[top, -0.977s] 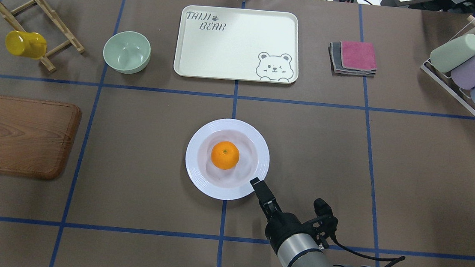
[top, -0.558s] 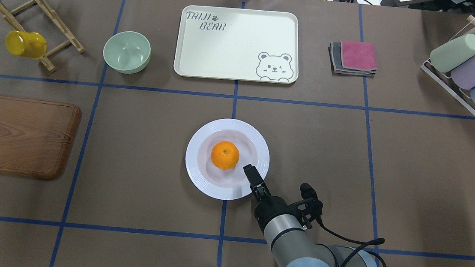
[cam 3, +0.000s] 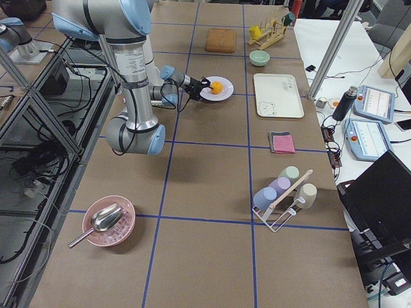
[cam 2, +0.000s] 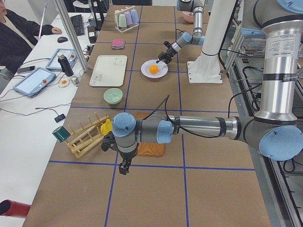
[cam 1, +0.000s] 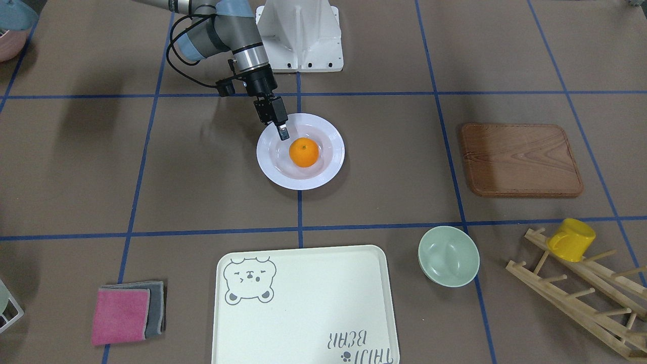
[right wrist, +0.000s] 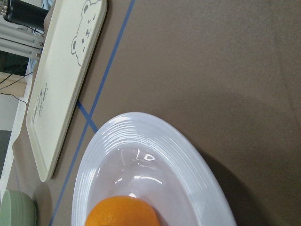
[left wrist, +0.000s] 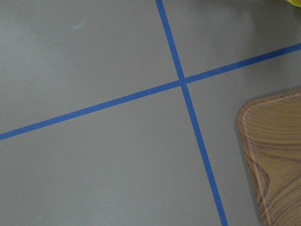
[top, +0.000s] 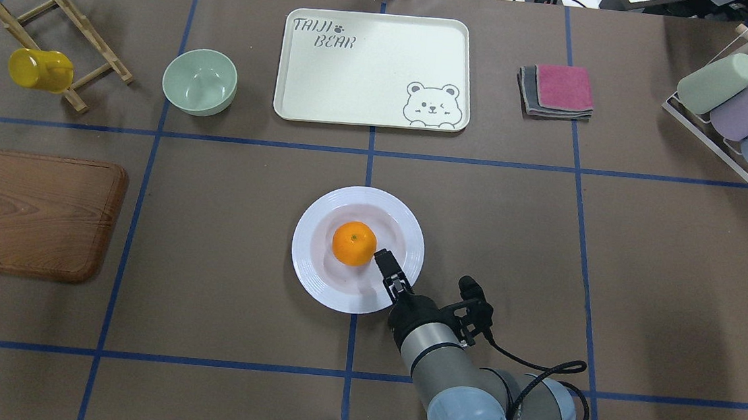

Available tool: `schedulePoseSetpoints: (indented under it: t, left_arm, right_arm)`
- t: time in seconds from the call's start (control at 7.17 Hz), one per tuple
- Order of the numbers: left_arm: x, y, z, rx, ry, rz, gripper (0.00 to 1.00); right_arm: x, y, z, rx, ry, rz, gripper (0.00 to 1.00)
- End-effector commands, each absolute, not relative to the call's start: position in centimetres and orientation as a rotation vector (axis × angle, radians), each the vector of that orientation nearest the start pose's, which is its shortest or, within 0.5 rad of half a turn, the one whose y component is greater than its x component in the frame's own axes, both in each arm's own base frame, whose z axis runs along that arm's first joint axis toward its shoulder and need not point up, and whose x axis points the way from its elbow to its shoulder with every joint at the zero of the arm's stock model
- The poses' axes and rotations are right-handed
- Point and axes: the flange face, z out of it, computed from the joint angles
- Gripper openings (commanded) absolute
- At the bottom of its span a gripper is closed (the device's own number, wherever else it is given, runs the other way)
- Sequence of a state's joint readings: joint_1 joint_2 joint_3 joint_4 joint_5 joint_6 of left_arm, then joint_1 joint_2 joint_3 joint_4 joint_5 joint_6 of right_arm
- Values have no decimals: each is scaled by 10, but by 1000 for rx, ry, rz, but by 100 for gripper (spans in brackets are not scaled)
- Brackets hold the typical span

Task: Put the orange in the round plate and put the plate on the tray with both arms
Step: 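Withdraw the left arm while the right gripper reaches to the plate rim nearest the robot, then grip the plate rim with the right gripper and slide it onto the cream tray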

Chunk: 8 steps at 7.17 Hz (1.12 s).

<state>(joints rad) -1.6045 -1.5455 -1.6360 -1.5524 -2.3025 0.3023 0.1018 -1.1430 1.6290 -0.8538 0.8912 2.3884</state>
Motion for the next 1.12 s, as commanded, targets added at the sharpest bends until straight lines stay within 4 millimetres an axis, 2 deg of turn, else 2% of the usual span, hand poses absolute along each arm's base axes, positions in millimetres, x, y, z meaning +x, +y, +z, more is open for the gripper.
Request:
schedulePoseSetpoints:
  t: [0.0, 0.42, 0.56, 0.84, 0.98]
  left_arm:
    - [-83, -476, 642, 145, 720, 264, 99]
    - [-83, -476, 642, 145, 720, 264, 99]
    - [-82, -475, 640, 148, 721, 266, 99]
    - [-82, -471, 642, 141, 722, 259, 99]
    - [-82, -470, 642, 143, 722, 259, 99]
  right_arm:
    - [-609, -258, 304, 151, -1377, 1199, 0]
    - [-596, -261, 286, 146, -1420, 1213, 0]
    - [-585, -266, 275, 169, -1448, 1231, 0]
    - [-566, -297, 263, 220, -1473, 1276, 0]
    - [-556, -324, 245, 244, -1500, 1315, 0]
